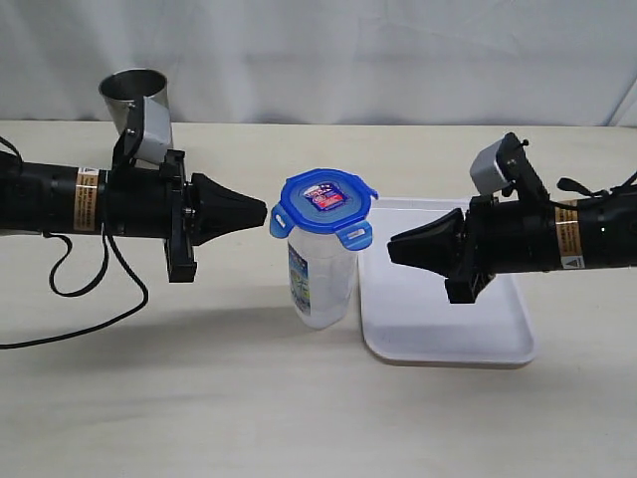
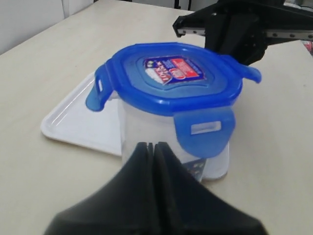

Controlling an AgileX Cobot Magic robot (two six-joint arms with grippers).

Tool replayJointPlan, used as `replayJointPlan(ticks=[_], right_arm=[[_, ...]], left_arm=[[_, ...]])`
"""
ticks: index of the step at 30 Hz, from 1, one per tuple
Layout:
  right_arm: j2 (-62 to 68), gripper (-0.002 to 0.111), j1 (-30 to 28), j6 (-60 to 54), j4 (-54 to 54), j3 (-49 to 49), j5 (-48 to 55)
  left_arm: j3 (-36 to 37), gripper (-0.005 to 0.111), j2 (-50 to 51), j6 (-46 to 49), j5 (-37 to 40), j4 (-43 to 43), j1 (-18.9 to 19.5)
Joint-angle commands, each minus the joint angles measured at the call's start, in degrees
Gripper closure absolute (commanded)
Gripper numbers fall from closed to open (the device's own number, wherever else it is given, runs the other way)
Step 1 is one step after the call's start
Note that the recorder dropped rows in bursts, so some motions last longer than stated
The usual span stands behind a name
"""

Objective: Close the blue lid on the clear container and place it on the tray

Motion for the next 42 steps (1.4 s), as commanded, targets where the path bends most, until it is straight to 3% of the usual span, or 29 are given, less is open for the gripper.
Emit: replayJointPlan(ticks=[1, 3, 6, 9, 12, 19, 21, 24, 30, 32, 34, 36, 37, 39, 42], right_arm=[[-3.81, 0.104, 0.11, 1.97, -1.63, -0.26, 3.51], [-5.22, 0.104, 0.11, 3.01, -3.18, -0.26, 3.51], [-6.73, 0.104, 0.11, 3.27, -3.56, 0.13, 3.89], [-7.81, 0.104, 0.11, 4.20, -3.56, 0.13, 5.73], [-8.34, 0.104, 0.11, 4.78, -3.40, 0.13, 7.03], [-8.34, 0.104, 0.11, 5.00, -3.52, 0.13, 8.93], [-8.34, 0.104, 0.11, 5.59, -3.52, 0.13, 9.56], [-8.34, 0.104, 0.11, 5.72, -3.52, 0.13, 9.56], [-8.34, 0.104, 0.11, 5.81, -3.77, 0.42, 9.56], [-8.34, 0.104, 0.11, 5.81, -3.77, 0.63, 9.86], [-8.34, 0.104, 0.11, 5.81, -3.77, 0.74, 10.10], [-8.34, 0.104, 0.11, 5.81, -3.77, 0.74, 10.10], [-8.34, 0.104, 0.11, 5.81, -3.77, 0.74, 10.10], [-8.34, 0.104, 0.11, 5.81, -3.77, 0.74, 10.10], [-8.34, 0.104, 0.11, 5.81, -3.77, 0.74, 10.10]], left_arm=[[0.02, 0.107, -0.45, -0.42, 3.93, -0.86, -0.07], [0.85, 0.107, -0.45, 0.56, 4.91, -3.45, 0.41], [5.26, 0.107, -1.04, 9.36, 5.89, -15.26, 2.34], [9.69, 0.107, -2.36, 16.32, 2.17, -22.68, 5.10], [12.53, 0.107, -3.49, 20.72, -3.13, -23.05, 7.18], [22.39, 0.107, -3.59, 30.20, -7.01, -30.68, 7.25], [25.17, 0.107, -3.59, 35.76, -7.01, -28.35, 7.25], [25.30, 0.107, -3.29, 37.65, -7.01, -22.42, 6.96], [24.99, 0.106, 2.49, 36.95, -7.01, -27.87, 3.74], [24.00, 0.099, 5.56, 40.26, -7.01, -29.06, 2.81], [23.10, 0.084, 7.02, 40.63, -7.01, -28.66, 2.56], [22.33, 0.050, 7.27, 40.63, -7.01, -28.92, 2.56], [22.11, 0.025, 7.27, 40.51, -7.01, -30.97, 2.42], [22.01, 0.008, 7.27, 39.99, -7.01, -37.35, 0.19], [19.28, 0.007, 7.27, 39.99, -6.17, -36.71, -4.68]])
